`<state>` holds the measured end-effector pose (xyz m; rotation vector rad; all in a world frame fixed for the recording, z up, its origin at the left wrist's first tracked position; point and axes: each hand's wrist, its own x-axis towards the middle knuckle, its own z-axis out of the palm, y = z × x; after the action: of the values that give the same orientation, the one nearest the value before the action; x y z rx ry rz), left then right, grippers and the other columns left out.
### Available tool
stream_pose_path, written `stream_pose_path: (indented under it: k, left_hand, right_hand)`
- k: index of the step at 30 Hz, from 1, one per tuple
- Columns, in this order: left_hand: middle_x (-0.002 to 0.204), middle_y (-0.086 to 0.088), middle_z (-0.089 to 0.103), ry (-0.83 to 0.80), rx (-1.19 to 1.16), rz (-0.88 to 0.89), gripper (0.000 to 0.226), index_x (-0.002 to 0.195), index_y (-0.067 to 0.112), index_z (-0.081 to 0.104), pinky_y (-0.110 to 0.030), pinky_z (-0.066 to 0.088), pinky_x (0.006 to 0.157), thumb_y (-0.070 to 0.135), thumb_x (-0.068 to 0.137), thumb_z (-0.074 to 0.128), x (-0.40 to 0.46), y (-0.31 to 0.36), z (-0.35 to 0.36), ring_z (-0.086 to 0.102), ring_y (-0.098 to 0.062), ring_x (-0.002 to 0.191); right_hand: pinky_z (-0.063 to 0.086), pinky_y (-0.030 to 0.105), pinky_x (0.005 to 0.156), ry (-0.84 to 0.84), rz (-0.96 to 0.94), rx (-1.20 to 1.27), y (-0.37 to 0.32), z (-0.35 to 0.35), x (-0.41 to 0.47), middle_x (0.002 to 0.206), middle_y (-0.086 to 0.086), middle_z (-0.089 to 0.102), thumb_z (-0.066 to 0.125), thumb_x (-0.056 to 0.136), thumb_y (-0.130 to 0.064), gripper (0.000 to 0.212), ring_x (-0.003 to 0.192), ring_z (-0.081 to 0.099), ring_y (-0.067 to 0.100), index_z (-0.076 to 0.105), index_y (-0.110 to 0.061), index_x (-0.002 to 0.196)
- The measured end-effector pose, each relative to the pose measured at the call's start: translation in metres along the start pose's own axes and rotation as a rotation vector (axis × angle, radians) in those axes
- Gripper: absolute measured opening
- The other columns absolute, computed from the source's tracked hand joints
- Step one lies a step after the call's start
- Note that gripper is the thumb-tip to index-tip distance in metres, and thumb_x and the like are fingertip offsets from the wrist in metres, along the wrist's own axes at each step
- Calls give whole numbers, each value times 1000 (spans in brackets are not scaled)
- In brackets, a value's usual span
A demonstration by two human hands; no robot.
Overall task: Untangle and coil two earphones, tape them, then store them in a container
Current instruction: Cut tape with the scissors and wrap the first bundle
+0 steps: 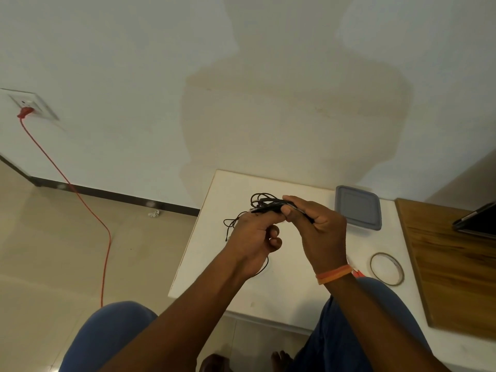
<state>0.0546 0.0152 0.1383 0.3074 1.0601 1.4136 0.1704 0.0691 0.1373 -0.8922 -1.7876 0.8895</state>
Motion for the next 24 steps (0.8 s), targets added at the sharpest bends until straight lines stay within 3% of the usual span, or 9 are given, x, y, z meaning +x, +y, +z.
stream_pose_path:
  k: [4,9,13,15,18,21,24]
  left_hand:
    - [74,3,61,-26,53,11,21,89,17,75,-21,33,49,2,89,61,0,4,-2,41,-8,55]
    - [77,0,59,-133,107,-1,14,93,11,73,-22,42,52,1,90,63,0,7,-6,46,-8,56]
    - [75,-2,57,-186,-57,-36,14,86,6,68,-24,48,56,-5,85,59,2,7,-12,52,-9,57]
    - [79,-3,59,-196,-91,-48,19,89,4,66,-24,48,55,-5,78,53,3,7,-16,52,-11,57]
    - [78,4,62,-165,137,-34,30,95,10,73,-21,39,47,-8,83,52,4,7,-21,50,-11,57]
    - [75,9,66,-90,378,67,22,106,8,73,-19,38,49,-2,93,58,7,9,-24,50,-9,61]
    - [83,4,67,-1,467,248,16,101,6,75,-20,40,51,1,90,65,8,4,-22,54,-10,62]
  right_hand:
    - [53,14,81,61,50,-15,2,5,-2,96,-14,69,70,86,-10,24,89,67,-6,71,-14,110]
    - [53,13,79,67,52,-68,8,5,-1,96,-10,70,70,86,-13,27,84,66,-7,70,-8,113]
    - [53,13,73,24,22,-111,9,6,0,85,-8,70,70,86,-12,25,75,67,2,72,-8,110]
    - [50,12,67,-13,126,-38,10,5,2,79,-7,72,70,87,-13,23,67,65,0,73,-13,109]
    - [44,16,53,-56,373,226,10,2,5,67,0,70,69,88,-14,19,59,56,8,75,-26,101]
    - [40,20,47,-83,467,354,7,-1,5,63,3,67,69,88,-13,20,53,51,9,77,-30,92]
    - [38,19,45,-104,525,437,5,-1,5,61,0,65,69,88,-12,20,49,47,7,78,-29,91]
